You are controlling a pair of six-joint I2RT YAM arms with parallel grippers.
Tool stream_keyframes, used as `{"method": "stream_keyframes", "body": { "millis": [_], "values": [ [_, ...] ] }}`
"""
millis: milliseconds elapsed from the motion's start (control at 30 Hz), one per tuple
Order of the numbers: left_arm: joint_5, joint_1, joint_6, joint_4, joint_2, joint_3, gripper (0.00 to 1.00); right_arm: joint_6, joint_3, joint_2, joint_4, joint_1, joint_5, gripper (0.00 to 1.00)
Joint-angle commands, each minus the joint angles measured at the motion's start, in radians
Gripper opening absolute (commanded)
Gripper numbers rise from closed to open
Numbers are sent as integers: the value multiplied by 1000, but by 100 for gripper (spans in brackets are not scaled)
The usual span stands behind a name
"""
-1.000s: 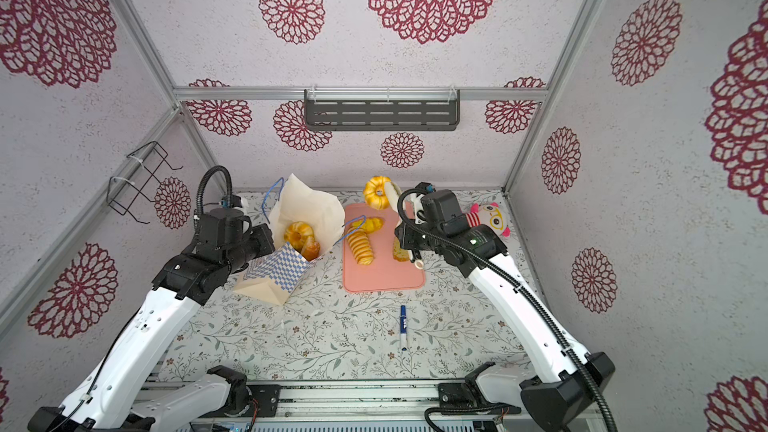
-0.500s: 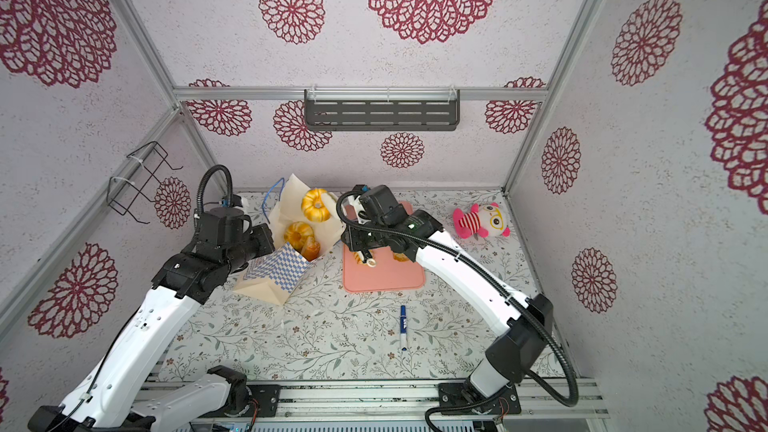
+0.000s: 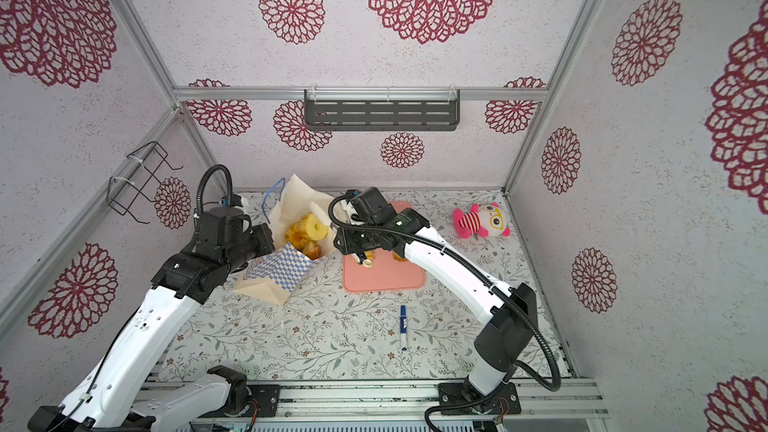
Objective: Place the fake bread into the paper bag
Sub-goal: 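Release the ring bun into the bag with the right gripper, then withdraw the tongs from the bag back toward the tray with the right gripper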
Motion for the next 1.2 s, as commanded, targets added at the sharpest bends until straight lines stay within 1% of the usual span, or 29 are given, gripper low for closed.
{"method": "stream_keyframes", "body": {
  "millis": [0, 133, 367, 567, 800, 933, 1033, 1167],
  "values": [
    [-7, 7, 5, -20, -2, 15, 0, -28, 43, -45, 29, 5, 20, 45],
    [-9, 8, 5, -21, -3, 15, 0, -47, 47, -76, 31, 4, 63, 43],
    [-13, 8, 6, -23, -5, 16, 0, -96, 32, -168, 24, -7, 210, 43],
    [-18, 8, 8, -25, -8, 19, 0, -117, -54, -280, 22, -75, 276, 45],
    [-26, 7, 13, -29, -9, 24, 0, -115, -242, -403, -3, -202, 264, 46],
    [-29, 7, 13, -29, -10, 24, 0, -119, -342, -443, -34, -228, 292, 48],
    [-31, 8, 12, -28, -9, 25, 0, -115, -423, -460, -36, -234, 286, 49],
    [-36, 8, 10, -27, -12, 27, 0, -111, -515, -441, -39, -238, 256, 50]
  ]
}}
